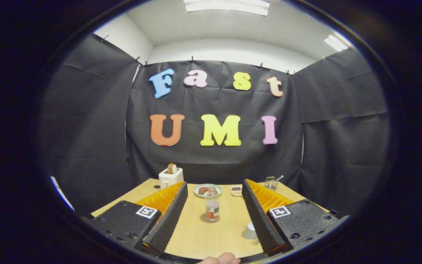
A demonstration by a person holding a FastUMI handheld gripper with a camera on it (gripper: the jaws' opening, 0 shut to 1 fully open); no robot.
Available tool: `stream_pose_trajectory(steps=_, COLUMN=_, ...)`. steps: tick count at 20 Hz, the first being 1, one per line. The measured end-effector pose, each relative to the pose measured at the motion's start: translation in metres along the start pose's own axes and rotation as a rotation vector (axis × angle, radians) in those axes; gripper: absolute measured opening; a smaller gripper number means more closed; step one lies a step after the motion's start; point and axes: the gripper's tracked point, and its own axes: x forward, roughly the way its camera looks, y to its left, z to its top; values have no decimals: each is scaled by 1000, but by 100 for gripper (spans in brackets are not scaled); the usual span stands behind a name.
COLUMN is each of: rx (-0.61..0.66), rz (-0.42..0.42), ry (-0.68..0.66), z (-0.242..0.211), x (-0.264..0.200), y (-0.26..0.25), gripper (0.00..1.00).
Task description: Take the bottle from table, then pour the juice into the cup, finally place the bottle on the coaster
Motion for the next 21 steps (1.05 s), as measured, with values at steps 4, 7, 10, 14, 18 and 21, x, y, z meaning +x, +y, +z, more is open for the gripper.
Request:
stream_pose_trajectory(steps=4, rx=18, rz=-17, ry=7, z=-10, x=-10, y=-3, gripper=95)
stream_pose_trajectory(steps=7, rx=29, rz=-14, ry=16, z=-14, x=-7, y=-4, gripper=95)
stream_pose_trajectory(steps=10, rx=46, rz=-8, ry=26, z=-18, x=0, y=-5, gripper=95)
stream_pose_trajectory(steps=14, rx=54, rz=1, ry=25, z=-20, x=7, y=-5, gripper=95)
stream_pose_trajectory(steps=18, rx=65, rz=0, ry=11, z=-19, x=8, y=-8, gripper=95)
stream_pose_trajectory(steps=21, rx=66, rz=-6, ry=4, z=-20, x=8, y=-11, gripper=95)
